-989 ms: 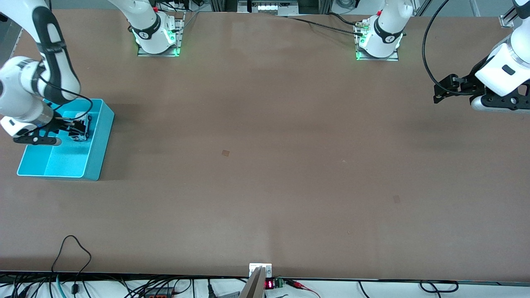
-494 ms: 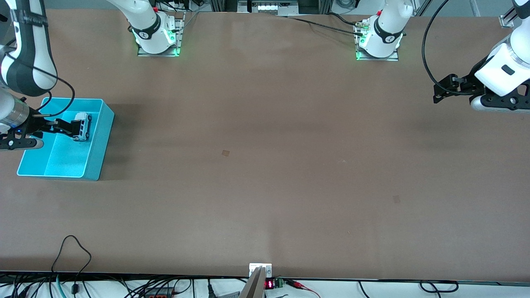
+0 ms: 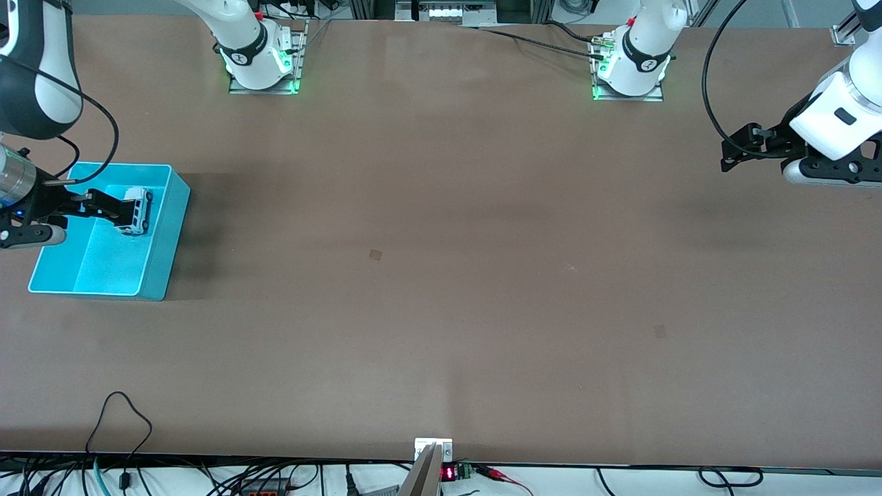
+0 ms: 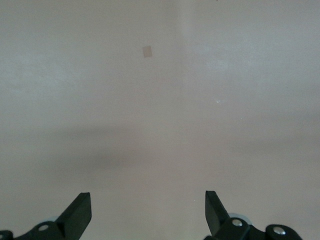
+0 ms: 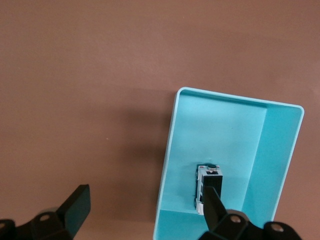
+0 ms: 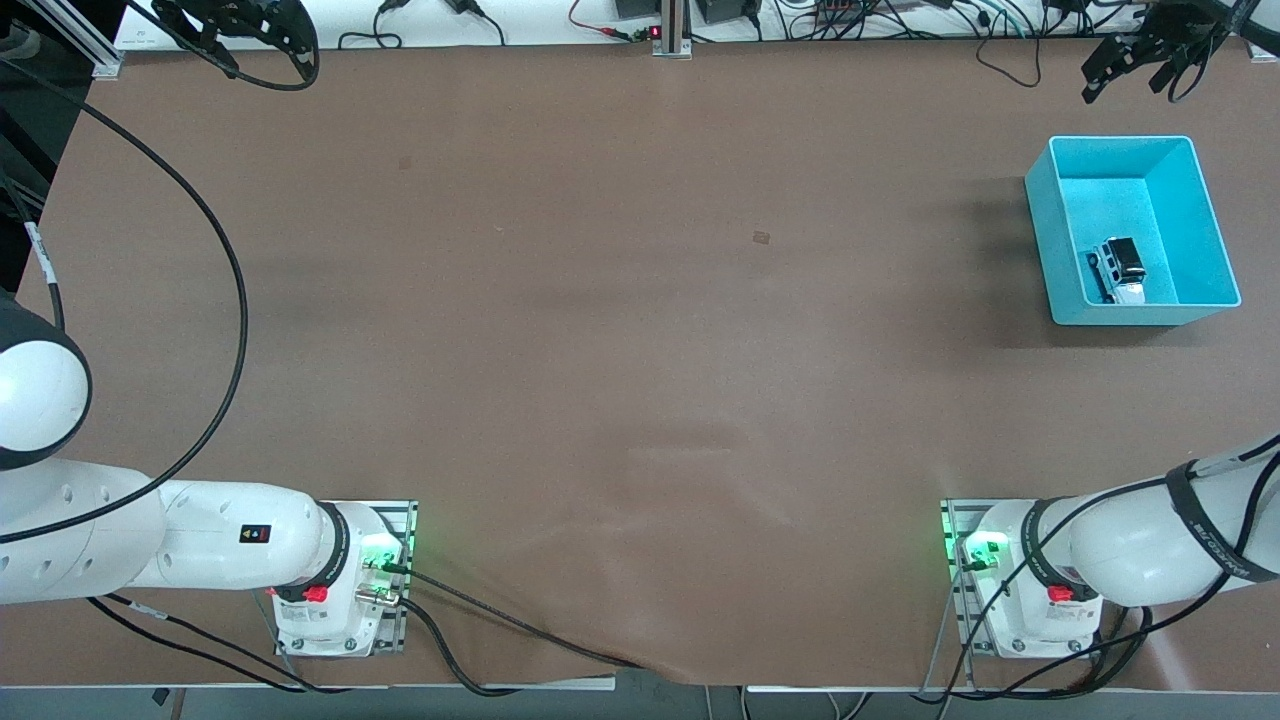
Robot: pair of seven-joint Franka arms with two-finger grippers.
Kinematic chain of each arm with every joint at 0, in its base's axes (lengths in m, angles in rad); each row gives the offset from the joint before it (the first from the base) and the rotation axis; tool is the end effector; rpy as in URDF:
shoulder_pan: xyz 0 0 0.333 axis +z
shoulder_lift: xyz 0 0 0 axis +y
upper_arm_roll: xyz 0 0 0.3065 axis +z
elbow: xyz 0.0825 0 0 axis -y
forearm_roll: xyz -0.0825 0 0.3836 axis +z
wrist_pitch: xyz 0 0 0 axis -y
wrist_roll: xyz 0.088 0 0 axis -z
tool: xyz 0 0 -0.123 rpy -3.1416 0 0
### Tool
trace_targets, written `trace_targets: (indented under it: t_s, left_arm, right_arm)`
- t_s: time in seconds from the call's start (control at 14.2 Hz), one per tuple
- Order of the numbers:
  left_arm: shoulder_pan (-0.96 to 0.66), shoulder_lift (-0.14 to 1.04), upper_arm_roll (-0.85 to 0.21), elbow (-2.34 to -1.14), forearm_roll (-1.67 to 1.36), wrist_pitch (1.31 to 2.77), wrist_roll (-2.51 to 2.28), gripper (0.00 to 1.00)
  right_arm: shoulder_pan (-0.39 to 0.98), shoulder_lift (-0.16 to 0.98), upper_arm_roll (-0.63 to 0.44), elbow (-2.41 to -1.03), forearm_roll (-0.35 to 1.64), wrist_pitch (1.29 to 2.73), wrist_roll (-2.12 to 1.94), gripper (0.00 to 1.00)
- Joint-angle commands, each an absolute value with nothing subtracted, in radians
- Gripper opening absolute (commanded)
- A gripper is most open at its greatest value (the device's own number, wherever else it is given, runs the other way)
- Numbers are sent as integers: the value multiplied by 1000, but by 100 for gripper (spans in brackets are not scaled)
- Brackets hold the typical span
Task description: Wind and store white jeep toy
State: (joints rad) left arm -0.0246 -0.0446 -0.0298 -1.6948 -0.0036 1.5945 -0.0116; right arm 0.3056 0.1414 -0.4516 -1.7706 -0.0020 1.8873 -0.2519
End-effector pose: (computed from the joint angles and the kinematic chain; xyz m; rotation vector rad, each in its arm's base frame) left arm 0.5379 -0.0300 0.5670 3.1392 -0.0668 -0.0876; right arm 0.5923 -0.0772 0.4572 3.0766 0.1696 -0.0353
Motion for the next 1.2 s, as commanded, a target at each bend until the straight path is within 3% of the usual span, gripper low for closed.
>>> trace_targets:
  t_s: [0.0,0.14,0.35,0.42,0.92,1.13]
  left_arm:
    - [-20,-43,-34,-1672,15,1571,8,100]
    - [-20,-40,-31,-1672,15,1575,9,100]
    - [-21,-41,-37,-1672,17,1572,8,100]
    - [-20,-41,-37,-1672,17,1569,8,100]
    - [-20,-41,-38,-1672,17,1559,9,100]
    - [-21,-41,-38,-1672,15,1557,9,100]
  right_arm:
    - [299,121,-422,-1727,18,1830,-222,100]
    - [223,94,-320,-1718,18,1807,-200,100]
    - [-58,55,10,-1717,17,1755,-80,100]
    - [-73,39,47,-1718,15,1747,-45,100]
    - [-29,-67,35,-1733,17,1686,23,100]
    - [17,-48,-17,-1729,18,1715,8,100]
